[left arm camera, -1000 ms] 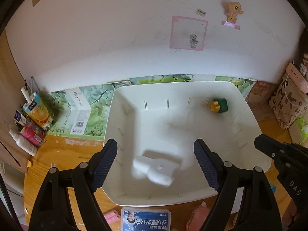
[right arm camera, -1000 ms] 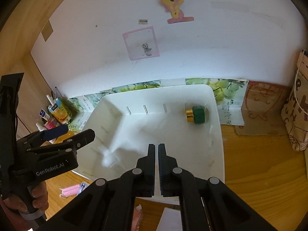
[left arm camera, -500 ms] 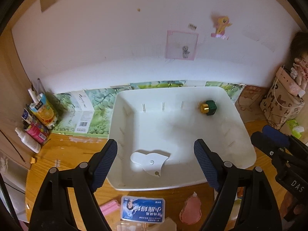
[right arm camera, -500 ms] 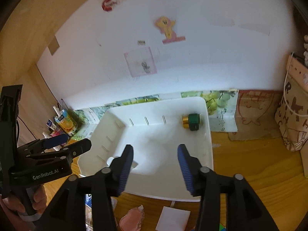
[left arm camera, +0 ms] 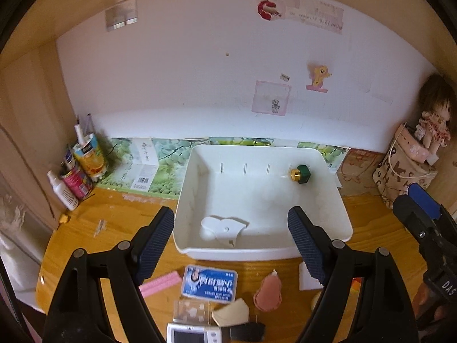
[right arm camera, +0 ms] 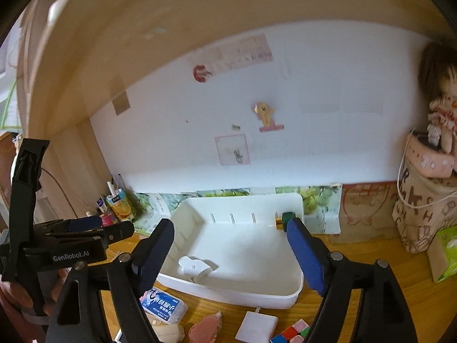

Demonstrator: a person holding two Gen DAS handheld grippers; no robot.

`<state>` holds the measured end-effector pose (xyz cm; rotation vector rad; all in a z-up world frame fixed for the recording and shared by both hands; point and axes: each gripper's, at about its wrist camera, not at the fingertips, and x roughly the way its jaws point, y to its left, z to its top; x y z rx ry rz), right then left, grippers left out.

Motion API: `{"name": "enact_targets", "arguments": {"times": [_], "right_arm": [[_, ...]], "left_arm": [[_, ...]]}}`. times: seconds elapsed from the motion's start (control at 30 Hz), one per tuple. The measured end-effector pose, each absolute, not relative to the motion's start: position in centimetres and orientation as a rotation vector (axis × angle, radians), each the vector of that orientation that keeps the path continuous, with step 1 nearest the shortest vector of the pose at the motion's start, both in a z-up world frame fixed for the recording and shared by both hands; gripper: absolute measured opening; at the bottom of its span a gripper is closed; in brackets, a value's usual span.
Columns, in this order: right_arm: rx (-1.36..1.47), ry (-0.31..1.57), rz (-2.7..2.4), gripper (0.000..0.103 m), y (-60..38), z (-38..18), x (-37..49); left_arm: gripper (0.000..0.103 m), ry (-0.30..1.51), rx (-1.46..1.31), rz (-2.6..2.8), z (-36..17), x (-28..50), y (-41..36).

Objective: Organize rigid objects
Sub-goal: 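Open both tools to drop the jar and white piece into the bin, then withdraw both tools from the bin and move toward the gold tin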

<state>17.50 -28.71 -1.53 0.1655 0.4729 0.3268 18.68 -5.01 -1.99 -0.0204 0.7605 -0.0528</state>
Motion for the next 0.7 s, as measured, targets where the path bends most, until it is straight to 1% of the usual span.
{"name": "enact_targets", "arguments": {"times": [0.17, 0.3, 0.7], "right_arm": [[0.135, 0.431, 0.331, 0.082, -28.8, -1.1, 15.2], [0.130, 0.405, 0.342, 0.082, -29.0, -1.2, 13.2], [0.027, 0.379, 0.270, 0.082, -28.8, -3.2, 7.5]], "left_arm": [[0.085, 0.781, 0.030, -0.030, -1.7, 16.6, -5.2], [0.096, 0.799, 0.055, 0.029, -2.3, 15.1, -5.0], [0.097, 0.939, 0.040, 0.027, -5.1, 12.3, -3.4]]}}
